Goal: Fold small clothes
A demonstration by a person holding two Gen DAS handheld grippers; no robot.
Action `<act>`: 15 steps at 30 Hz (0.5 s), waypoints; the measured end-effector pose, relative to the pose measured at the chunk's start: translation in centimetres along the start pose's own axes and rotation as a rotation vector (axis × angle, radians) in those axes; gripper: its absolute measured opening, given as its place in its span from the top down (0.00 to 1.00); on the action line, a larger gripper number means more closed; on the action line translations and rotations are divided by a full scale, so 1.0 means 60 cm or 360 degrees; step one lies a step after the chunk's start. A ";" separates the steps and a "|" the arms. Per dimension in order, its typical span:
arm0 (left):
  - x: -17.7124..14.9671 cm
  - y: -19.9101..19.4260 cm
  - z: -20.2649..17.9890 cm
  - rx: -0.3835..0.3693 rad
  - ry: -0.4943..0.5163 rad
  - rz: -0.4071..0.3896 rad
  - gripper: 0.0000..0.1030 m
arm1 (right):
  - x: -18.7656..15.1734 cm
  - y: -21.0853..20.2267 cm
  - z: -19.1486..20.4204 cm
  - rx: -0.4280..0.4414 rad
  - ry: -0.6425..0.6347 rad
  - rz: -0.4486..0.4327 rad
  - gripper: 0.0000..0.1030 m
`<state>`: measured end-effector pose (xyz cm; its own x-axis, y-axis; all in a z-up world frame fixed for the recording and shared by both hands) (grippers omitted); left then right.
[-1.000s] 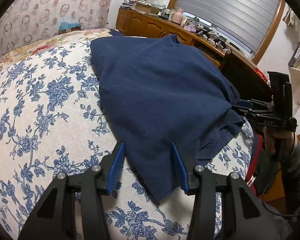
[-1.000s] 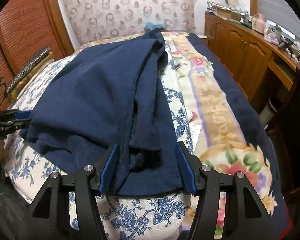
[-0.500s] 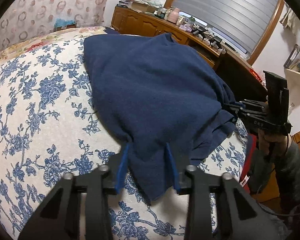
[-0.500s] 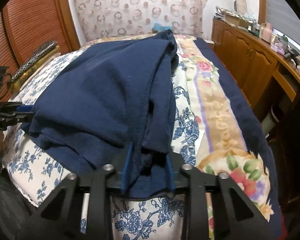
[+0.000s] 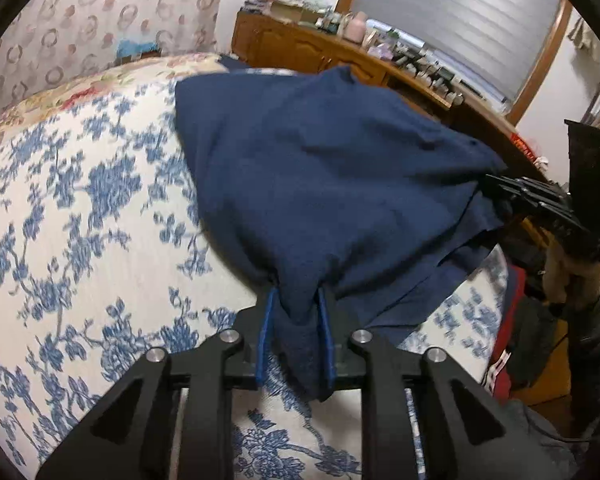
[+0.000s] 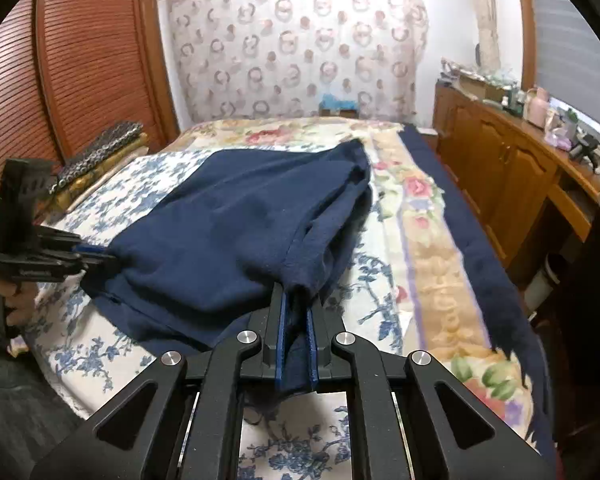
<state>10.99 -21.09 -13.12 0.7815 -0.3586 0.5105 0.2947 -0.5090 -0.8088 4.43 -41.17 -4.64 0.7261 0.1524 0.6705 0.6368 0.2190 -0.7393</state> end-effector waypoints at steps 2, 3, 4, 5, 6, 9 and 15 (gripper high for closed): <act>-0.001 -0.002 -0.001 -0.0013 0.0001 -0.0015 0.80 | -0.009 0.010 -0.005 0.0016 0.0025 0.0036 0.95; -0.002 -0.004 -0.002 -0.0024 0.0006 -0.0014 0.85 | -0.011 0.010 -0.007 0.0034 0.0048 0.0030 0.95; 0.000 -0.010 -0.008 -0.0058 0.0018 -0.0035 0.92 | -0.008 0.006 -0.009 0.0080 0.0076 0.0010 0.95; 0.007 -0.019 -0.014 -0.0108 0.0021 -0.0064 0.94 | -0.003 -0.001 -0.007 0.0094 0.0081 -0.0008 0.95; 0.015 -0.029 -0.018 -0.0129 0.0027 -0.0086 0.94 | 0.009 -0.012 -0.006 0.0094 0.0084 -0.0050 0.95; 0.058 -0.091 -0.032 -0.0136 0.0047 -0.0240 0.95 | 0.052 -0.045 0.002 0.0110 0.0060 -0.0152 0.96; 0.156 -0.273 -0.035 -0.0142 0.0080 -0.0551 0.95 | 0.168 -0.156 0.027 0.0114 -0.0041 -0.0421 0.96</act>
Point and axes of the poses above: each gripper's, at about its wrist camera, not at the fingertips, and y roughly the way its jaws point, z to its left, x to its top, the point moved 7 cm from there along y, roughly the way its jaws point, and after that the axes turned 6 degrees about z, right-handed, at the moved point
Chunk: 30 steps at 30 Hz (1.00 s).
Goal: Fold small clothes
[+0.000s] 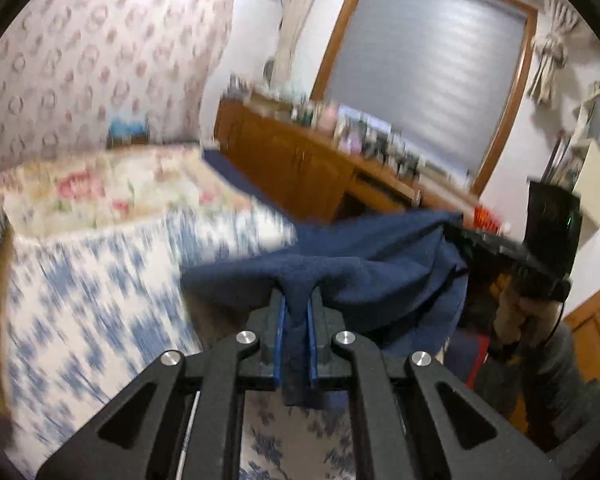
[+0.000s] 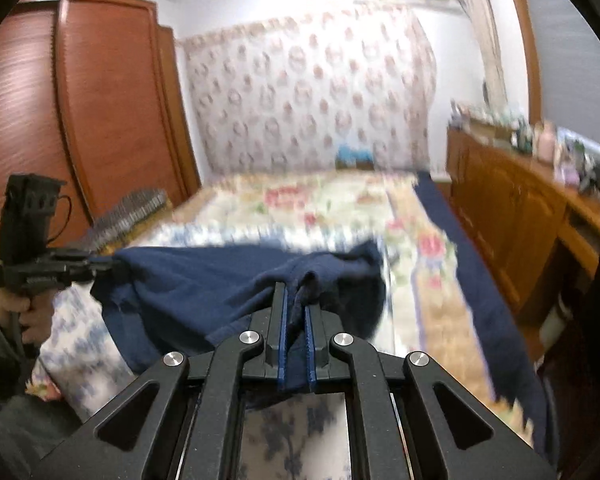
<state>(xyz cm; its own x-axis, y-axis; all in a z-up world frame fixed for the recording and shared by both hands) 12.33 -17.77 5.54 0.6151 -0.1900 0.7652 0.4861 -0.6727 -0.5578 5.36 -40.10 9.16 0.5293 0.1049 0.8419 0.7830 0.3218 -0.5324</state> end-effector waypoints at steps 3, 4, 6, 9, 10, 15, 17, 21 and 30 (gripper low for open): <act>0.063 -0.064 0.011 0.0039 0.0010 -0.0115 0.95 | 0.069 -0.034 0.017 0.0011 -0.0046 -0.0104 0.96; 0.080 -0.079 0.020 0.0067 0.0010 -0.0145 0.95 | 0.088 -0.037 0.024 0.0014 -0.0069 -0.0121 0.96; 0.106 -0.096 0.046 0.0120 -0.0007 -0.0174 0.95 | 0.129 -0.028 0.039 0.0025 -0.0116 -0.0125 0.96; 0.135 -0.098 0.091 0.0233 -0.0038 -0.0195 0.95 | 0.177 0.018 0.063 0.0028 -0.0180 -0.0099 0.96; 0.144 -0.098 0.108 0.0260 -0.0052 -0.0208 0.95 | 0.189 0.035 0.068 0.0022 -0.0192 -0.0092 0.96; 0.188 -0.122 0.175 0.0392 -0.0101 -0.0287 0.95 | 0.260 0.104 0.093 0.0008 -0.0210 -0.0130 0.96; 0.184 -0.135 0.177 0.0433 -0.0077 -0.0300 0.95 | 0.287 0.109 0.109 0.0004 -0.0223 -0.0181 0.96; 0.132 -0.136 0.180 0.0466 -0.0062 -0.0253 0.95 | 0.285 0.107 0.125 0.0029 -0.0239 -0.0198 0.96; -0.196 -0.007 0.207 0.0392 -0.0221 0.0261 0.94 | -0.015 0.183 0.142 0.0178 -0.0244 0.0310 0.96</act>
Point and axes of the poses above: each gripper's, at about its wrist camera, not at the fingertips, and y roughly the way its jaws point, z to its left, x to its top, the point moved 7 cm from there along y, roughly the way its jaws point, and after that the axes turned 6 degrees about z, right-handed, at the moved point
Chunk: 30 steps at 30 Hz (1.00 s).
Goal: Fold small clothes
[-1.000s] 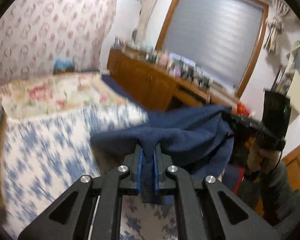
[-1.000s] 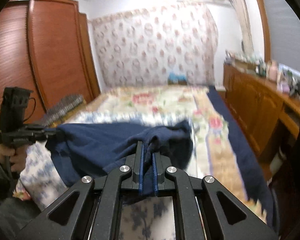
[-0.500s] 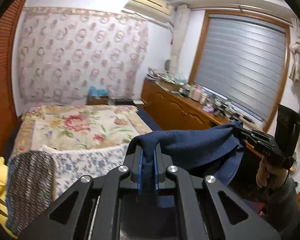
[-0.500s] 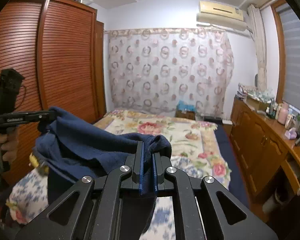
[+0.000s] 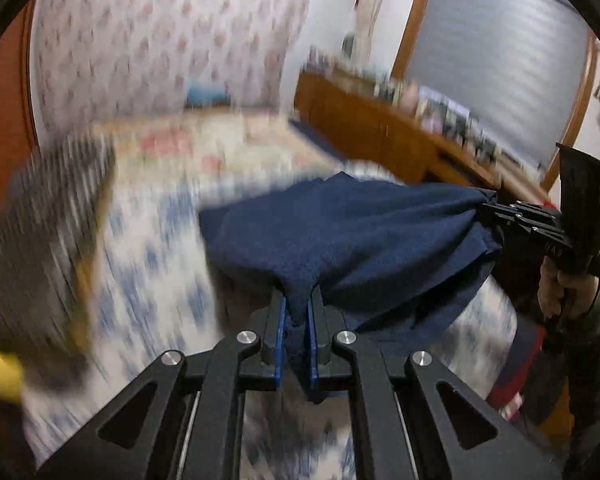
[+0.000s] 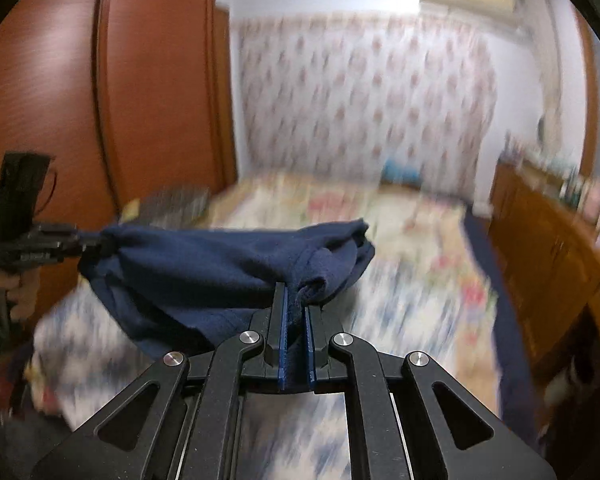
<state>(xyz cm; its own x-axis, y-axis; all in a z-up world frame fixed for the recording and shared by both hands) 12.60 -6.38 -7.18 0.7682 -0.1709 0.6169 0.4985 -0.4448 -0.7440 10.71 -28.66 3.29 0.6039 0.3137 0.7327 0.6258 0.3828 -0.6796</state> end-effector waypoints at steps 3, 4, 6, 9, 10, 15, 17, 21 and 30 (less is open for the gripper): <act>-0.061 0.038 -0.005 0.0022 -0.0019 0.0094 0.94 | -0.085 0.049 0.007 0.0054 0.0044 0.0167 0.96; -0.068 0.039 -0.009 0.0028 -0.0012 0.0097 0.94 | -0.092 0.052 0.005 0.0063 0.0055 0.0175 0.96; -0.076 0.034 -0.021 0.0049 0.0008 0.0085 0.93 | -0.099 0.051 0.004 0.0084 0.0073 0.0173 0.96; -0.082 0.027 -0.031 0.0094 0.0041 0.0079 0.92 | -0.096 0.042 0.007 0.0095 0.0069 0.0157 0.96; -0.076 0.024 -0.030 0.0112 0.0059 0.0078 0.92 | -0.099 0.042 0.014 0.0090 0.0058 0.0157 0.96; -0.064 0.025 -0.024 0.0138 0.0081 0.0066 0.92 | -0.101 0.036 0.014 0.0101 0.0055 0.0155 0.96; -0.059 0.025 -0.023 0.0131 0.0081 0.0057 0.92 | -0.096 0.037 0.011 0.0111 0.0065 0.0135 0.96; -0.042 0.020 -0.021 0.0125 0.0080 0.0026 0.92 | -0.077 0.034 0.004 0.0115 0.0069 0.0088 0.96; 0.046 0.021 0.002 0.0094 0.0042 -0.0057 0.92 | -0.005 0.053 -0.031 0.0128 0.0102 0.0010 0.96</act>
Point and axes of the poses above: each gripper's, at about its wrist camera, not at the fingertips, and y roughly the way its jaws point, z to its left, x to its top, the point moved 7 cm from there along y, roughly the way its jaws point, and after that the axes turned 6 degrees about z, right-handed, at the moved point
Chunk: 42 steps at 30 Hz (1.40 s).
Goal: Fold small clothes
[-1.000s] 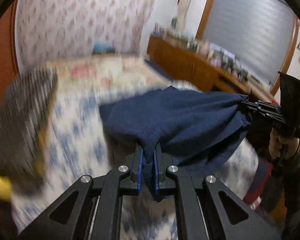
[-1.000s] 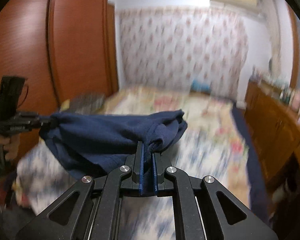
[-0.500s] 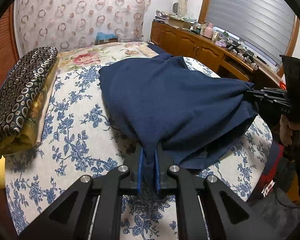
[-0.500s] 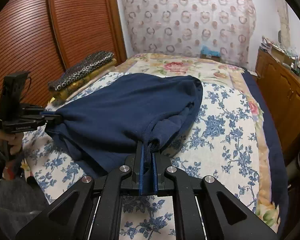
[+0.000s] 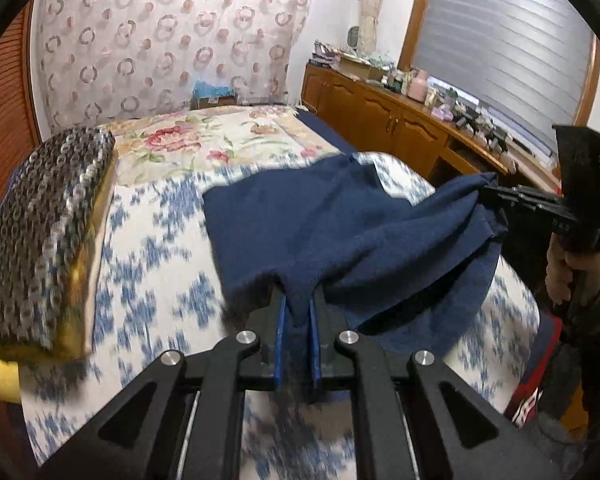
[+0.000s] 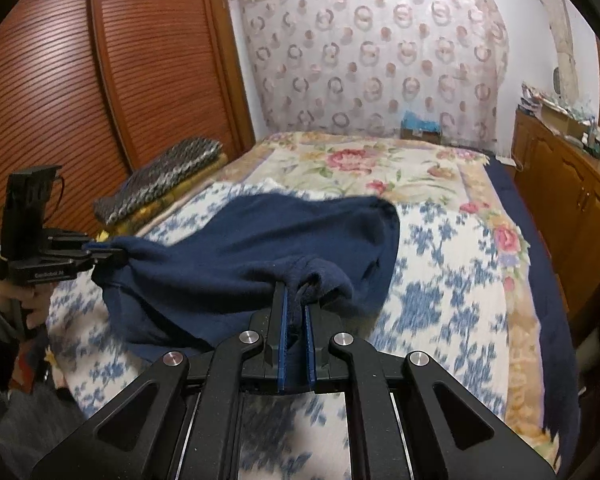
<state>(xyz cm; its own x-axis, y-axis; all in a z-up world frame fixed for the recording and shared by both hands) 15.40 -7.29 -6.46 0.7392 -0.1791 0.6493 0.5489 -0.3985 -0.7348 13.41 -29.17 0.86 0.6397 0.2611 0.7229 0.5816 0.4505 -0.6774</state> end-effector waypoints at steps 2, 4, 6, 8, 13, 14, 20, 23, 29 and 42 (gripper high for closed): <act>0.030 0.007 0.011 0.0006 -0.0016 -0.0023 0.92 | 0.022 0.010 -0.011 -0.0002 0.0008 -0.0011 0.96; 0.064 0.017 0.025 0.0011 -0.0036 -0.0041 0.92 | 0.051 0.026 -0.025 -0.0008 0.0013 -0.0014 0.96; 0.098 0.033 0.041 0.0022 -0.0064 -0.0048 0.92 | 0.079 0.047 -0.042 -0.0018 0.0019 -0.0007 0.96; 0.127 0.053 0.057 0.0041 -0.0086 -0.0040 0.92 | 0.100 0.067 -0.057 -0.0020 0.0029 0.0010 0.96; 0.169 0.114 0.093 0.0088 -0.0137 0.0025 0.92 | 0.147 0.148 -0.110 -0.0012 0.0094 0.0100 0.95; 0.173 0.125 0.098 0.0087 -0.0149 0.0040 0.92 | 0.152 0.167 -0.119 -0.0016 0.0104 0.0127 0.95; 0.183 0.133 0.114 0.0052 -0.0154 0.0010 0.74 | 0.153 0.220 -0.157 -0.0038 0.0162 0.0215 0.87; 0.171 0.109 0.111 0.0023 -0.0143 -0.0010 0.64 | 0.155 0.200 -0.166 -0.0117 0.0130 0.0162 0.64; 0.106 0.092 0.103 0.0010 -0.0123 0.0058 0.62 | 0.140 0.137 -0.155 -0.0100 0.0005 0.0085 0.52; 0.088 0.165 0.106 0.0043 -0.0119 0.0194 0.62 | 0.148 0.216 -0.110 0.0077 -0.0326 0.0138 0.94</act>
<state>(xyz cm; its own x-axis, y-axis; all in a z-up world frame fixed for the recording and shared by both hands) 27.20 -6.42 -11.56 0.8274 -0.1571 0.5392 0.4627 -0.3536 -0.8130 29.97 -26.66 -2.41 0.5680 0.4663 0.6782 0.5009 0.4581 -0.7344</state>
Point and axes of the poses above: each gripper's, at about its wrist camera, not at the fingertips, and y roughly the way its jaws point, z to its left, x to its top, the point moved 7 cm from there along y, roughly the way its jaws point, and after that the axes turned 6 degrees about z, right-handed, at the moved point
